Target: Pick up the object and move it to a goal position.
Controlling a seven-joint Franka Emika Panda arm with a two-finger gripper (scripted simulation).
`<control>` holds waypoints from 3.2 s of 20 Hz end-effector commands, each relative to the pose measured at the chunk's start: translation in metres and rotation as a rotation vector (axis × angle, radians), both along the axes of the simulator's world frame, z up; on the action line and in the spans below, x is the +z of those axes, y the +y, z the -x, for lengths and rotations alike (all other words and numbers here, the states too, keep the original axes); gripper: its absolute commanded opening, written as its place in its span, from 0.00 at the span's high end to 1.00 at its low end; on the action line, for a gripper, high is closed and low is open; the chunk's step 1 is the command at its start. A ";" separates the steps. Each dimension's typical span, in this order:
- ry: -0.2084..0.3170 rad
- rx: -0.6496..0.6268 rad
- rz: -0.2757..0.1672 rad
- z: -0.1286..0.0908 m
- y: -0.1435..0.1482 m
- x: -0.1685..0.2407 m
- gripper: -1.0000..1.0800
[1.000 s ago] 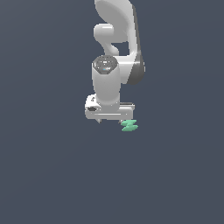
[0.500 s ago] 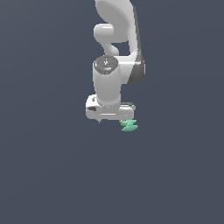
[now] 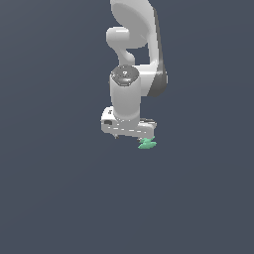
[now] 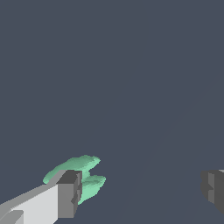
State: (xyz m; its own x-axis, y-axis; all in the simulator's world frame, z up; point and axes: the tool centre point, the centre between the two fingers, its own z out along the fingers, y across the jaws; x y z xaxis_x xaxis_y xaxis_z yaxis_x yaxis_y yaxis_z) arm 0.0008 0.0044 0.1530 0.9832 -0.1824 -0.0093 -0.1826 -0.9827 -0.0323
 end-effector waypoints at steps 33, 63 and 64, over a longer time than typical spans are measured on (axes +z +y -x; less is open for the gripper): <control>0.020 -0.774 0.020 0.032 0.068 -0.043 0.04; 0.017 -1.190 0.031 0.053 0.098 -0.064 0.04; 0.017 -1.190 0.031 0.053 0.098 -0.065 0.04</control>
